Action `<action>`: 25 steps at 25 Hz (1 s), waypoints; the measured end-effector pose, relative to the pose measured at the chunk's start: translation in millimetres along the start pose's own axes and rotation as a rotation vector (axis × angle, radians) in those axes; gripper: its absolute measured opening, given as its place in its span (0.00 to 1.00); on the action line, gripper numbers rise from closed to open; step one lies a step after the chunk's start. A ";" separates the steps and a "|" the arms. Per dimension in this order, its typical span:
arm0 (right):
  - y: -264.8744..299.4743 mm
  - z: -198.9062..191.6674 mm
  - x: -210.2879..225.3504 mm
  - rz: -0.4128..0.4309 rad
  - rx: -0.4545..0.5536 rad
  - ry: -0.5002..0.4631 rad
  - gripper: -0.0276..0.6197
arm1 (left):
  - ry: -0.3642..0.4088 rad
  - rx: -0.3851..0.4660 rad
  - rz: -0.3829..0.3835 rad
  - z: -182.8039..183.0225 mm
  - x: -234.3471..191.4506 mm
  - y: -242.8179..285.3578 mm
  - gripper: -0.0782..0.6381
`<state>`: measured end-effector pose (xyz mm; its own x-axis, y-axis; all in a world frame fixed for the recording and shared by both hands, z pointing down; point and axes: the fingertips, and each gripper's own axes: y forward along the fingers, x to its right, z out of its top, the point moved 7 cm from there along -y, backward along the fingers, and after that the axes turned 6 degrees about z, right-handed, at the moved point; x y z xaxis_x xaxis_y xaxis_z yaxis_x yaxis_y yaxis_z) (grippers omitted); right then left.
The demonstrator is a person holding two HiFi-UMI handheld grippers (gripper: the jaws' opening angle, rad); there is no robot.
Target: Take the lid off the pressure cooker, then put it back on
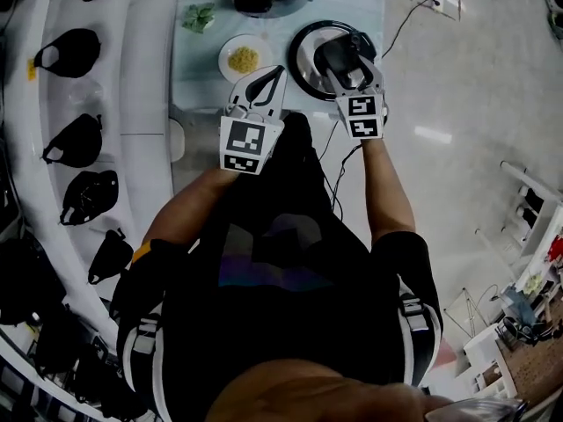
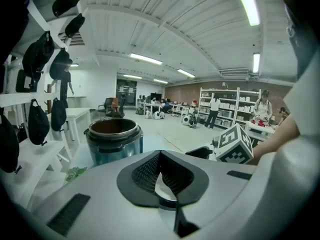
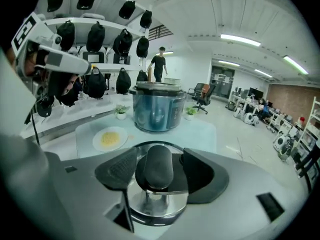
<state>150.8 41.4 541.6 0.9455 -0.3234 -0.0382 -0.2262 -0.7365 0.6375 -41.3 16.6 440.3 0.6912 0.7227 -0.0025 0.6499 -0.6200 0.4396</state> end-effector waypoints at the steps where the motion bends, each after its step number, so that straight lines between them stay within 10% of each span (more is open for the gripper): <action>1: -13.5 5.2 -3.8 -0.013 0.020 0.013 0.52 | 0.003 0.013 -0.005 3.5 3.0 -7.2 0.12; 16: -180.1 39.7 -116.3 -0.033 0.234 0.149 0.31 | 0.021 0.090 -0.100 6.5 55.1 -108.8 0.12; 25: -228.7 38.6 -121.2 0.013 0.293 0.129 0.24 | -0.021 0.110 -0.034 10.1 89.5 -144.2 0.12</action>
<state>78.8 226.0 370.8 0.9597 -0.2700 0.0786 -0.2789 -0.8784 0.3881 -69.9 167.6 367.7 0.6742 0.7377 -0.0351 0.7027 -0.6262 0.3378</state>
